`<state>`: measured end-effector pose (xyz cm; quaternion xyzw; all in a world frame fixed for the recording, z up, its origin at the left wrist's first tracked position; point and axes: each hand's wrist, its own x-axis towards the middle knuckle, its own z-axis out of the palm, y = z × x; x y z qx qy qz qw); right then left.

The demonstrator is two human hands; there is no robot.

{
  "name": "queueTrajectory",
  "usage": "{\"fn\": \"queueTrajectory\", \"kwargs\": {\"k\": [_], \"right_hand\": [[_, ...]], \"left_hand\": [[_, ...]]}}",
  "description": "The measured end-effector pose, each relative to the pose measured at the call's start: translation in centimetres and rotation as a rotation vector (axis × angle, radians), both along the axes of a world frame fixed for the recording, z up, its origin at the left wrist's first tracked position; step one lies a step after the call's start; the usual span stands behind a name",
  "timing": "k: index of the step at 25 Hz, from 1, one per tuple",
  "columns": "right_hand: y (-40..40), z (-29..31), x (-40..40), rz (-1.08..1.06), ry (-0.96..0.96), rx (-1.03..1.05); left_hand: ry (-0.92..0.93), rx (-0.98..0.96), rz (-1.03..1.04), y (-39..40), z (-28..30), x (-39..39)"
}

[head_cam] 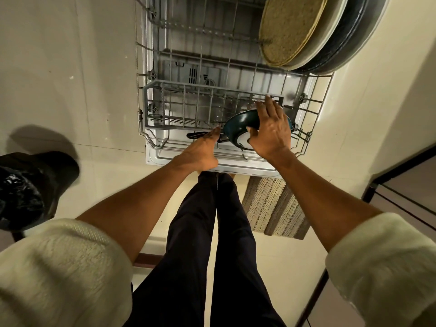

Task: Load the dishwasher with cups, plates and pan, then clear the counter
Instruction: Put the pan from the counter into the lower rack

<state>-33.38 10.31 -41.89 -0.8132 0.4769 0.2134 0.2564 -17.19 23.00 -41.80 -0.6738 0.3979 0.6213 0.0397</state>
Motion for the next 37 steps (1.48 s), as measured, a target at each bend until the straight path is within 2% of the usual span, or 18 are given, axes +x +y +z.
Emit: {"fn": "queueTrajectory", "kwargs": {"k": [3,7,12,16,20,24,28,30,32,34,37], "right_hand": [[0.1,-0.3,-1.3,-0.016,0.085,0.067],[-1.0,-0.6,-0.9,-0.068,0.044,0.099],[0.0,0.0,0.2,-0.035,0.118,0.046],[3.9,1.0,-0.2,-0.015,0.04,-0.026],[7.5,2.2,-0.7,-0.031,0.053,0.065],[10.1,3.1,-1.4,-0.15,-0.019,0.136],[11.9,3.7,-2.0,-0.52,-0.095,0.167],[12.0,3.6,-1.7,-0.876,-0.076,0.245],[11.3,3.2,-1.1,-1.388,-0.084,0.463],[10.0,2.9,-0.6,-1.784,-0.239,0.712],[7.6,2.2,-0.4,-2.005,-0.47,0.827]], "left_hand": [[0.004,-0.004,0.009,-0.8,0.0,-1.0],[-0.014,0.048,0.019,-0.8,-0.4,-1.0],[-0.009,0.056,0.043,-0.7,0.0,-0.4],[-0.012,0.054,0.027,-0.5,0.6,-0.5],[-0.009,0.085,0.026,1.0,1.6,-1.7],[-0.007,0.011,0.067,2.5,2.4,-2.4],[-0.076,-0.085,0.184,3.7,2.8,-3.2],[-0.165,-0.113,0.307,4.6,3.0,-3.8],[-0.201,-0.089,0.488,5.3,3.4,-4.4],[-0.185,0.007,0.711,5.5,3.8,-5.2],[-0.022,0.204,1.11,4.5,3.5,-6.4]]}}
